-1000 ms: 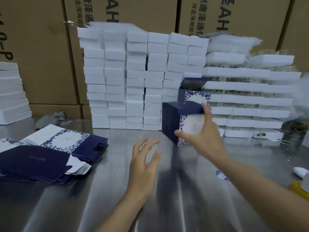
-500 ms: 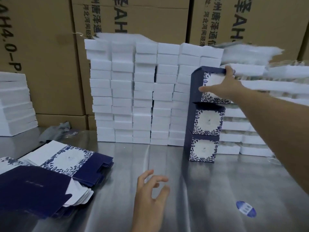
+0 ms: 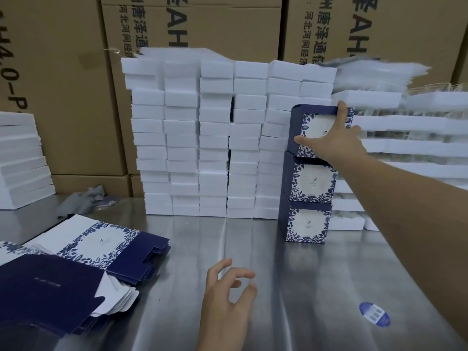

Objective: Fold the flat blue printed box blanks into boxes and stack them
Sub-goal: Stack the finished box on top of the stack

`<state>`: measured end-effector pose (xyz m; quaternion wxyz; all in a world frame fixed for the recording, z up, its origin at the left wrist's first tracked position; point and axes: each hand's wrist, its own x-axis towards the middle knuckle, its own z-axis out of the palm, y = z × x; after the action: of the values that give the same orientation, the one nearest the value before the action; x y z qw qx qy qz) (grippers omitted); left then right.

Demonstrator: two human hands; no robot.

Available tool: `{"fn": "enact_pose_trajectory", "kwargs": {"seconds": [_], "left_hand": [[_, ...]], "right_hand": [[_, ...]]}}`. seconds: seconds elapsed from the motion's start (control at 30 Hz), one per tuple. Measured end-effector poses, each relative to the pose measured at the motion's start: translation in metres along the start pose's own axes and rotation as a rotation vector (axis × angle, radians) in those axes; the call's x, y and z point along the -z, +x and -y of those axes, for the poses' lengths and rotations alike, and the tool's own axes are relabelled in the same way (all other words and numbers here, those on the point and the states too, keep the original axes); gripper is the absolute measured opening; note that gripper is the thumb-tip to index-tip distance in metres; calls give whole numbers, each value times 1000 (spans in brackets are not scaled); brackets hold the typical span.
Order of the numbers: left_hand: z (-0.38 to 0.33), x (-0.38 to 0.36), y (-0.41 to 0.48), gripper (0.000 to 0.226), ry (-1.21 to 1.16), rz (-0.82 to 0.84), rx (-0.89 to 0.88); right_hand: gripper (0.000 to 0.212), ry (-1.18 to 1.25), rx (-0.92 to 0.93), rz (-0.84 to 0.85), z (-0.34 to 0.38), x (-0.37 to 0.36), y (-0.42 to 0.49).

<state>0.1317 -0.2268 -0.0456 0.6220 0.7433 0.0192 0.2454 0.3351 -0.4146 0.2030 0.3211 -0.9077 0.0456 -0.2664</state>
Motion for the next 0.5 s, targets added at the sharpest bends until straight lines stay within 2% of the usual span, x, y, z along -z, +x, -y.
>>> {"fn": "enact_pose_trajectory", "kwargs": {"seconds": [0.37,0.5], "left_hand": [[0,-1,3,32,25,3,39],[0,-1,2,35,72,-11,31]], "right_hand": [[128,-53,-38,-78,12,-12,-2],[130,11,-26,-62,8,-14,1]]}}
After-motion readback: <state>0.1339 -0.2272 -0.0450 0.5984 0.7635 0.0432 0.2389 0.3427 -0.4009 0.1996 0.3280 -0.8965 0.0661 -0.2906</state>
